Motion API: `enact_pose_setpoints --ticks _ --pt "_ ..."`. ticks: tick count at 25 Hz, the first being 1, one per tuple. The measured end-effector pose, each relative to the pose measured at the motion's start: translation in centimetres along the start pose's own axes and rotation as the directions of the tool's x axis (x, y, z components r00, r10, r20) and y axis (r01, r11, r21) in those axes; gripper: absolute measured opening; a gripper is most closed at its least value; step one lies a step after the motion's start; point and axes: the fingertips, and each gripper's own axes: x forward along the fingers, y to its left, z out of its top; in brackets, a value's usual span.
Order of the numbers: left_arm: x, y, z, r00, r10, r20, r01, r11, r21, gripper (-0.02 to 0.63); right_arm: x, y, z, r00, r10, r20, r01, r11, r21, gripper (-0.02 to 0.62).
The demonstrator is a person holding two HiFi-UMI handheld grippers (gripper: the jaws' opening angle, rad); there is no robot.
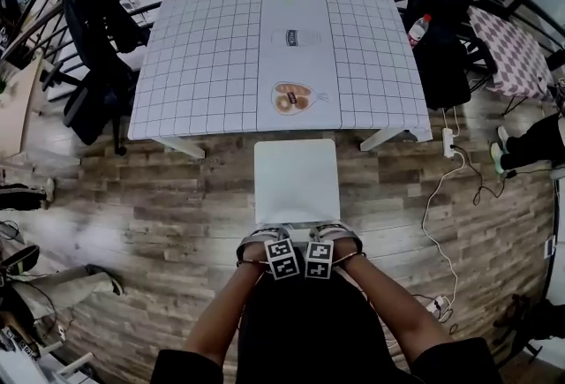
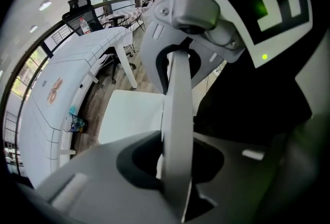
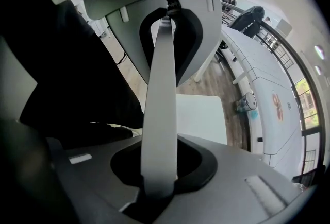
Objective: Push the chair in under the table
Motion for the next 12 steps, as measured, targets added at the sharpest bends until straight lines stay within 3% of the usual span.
enact_pose_setpoints --ticks 12 --pt "0.3 5.5 0.1 1.0 -0.023 0.012 0.022 0.999 0.046 0.092 0.8 -5.3 0.0 1.0 -0.011 -0.008 0.011 1.0 0.028 0.075"
